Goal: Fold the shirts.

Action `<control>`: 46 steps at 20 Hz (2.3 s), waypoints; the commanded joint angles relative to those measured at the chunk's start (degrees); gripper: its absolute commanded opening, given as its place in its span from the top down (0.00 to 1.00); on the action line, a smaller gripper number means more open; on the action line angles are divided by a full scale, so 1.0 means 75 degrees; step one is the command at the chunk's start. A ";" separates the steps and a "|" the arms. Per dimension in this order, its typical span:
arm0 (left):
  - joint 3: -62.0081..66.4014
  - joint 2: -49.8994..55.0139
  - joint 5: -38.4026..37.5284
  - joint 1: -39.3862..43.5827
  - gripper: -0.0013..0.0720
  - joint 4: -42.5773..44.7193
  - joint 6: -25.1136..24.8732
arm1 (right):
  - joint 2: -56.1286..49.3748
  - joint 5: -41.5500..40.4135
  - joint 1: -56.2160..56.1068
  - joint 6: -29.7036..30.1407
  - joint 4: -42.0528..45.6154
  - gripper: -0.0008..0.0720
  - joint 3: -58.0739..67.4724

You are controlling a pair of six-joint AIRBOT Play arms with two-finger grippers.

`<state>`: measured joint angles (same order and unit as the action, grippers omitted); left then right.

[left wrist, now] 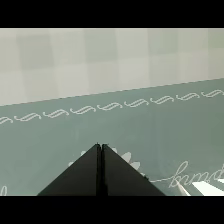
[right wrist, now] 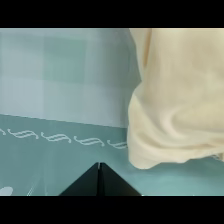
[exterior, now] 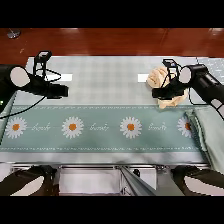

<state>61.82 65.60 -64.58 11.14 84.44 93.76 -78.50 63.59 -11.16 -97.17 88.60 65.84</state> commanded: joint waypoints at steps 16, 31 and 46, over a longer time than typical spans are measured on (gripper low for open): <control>0.0000 0.0006 0.0000 -0.0006 0.95 0.0000 0.0000 | -0.0003 -0.0067 -0.0003 -0.0006 -0.0003 0.96 -0.0003; 0.0000 0.0271 0.0283 -0.0006 0.02 0.0012 -0.0023 | -0.0003 -0.1746 0.0810 -0.1346 0.2664 0.11 0.0903; -0.0003 0.0994 0.0804 0.0192 0.02 -0.0863 0.0111 | -0.1979 -0.0868 0.2553 0.1017 -0.2107 0.77 0.0612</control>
<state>61.82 71.44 -58.59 11.70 80.12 94.67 -91.48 56.84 7.97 -95.83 82.63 70.48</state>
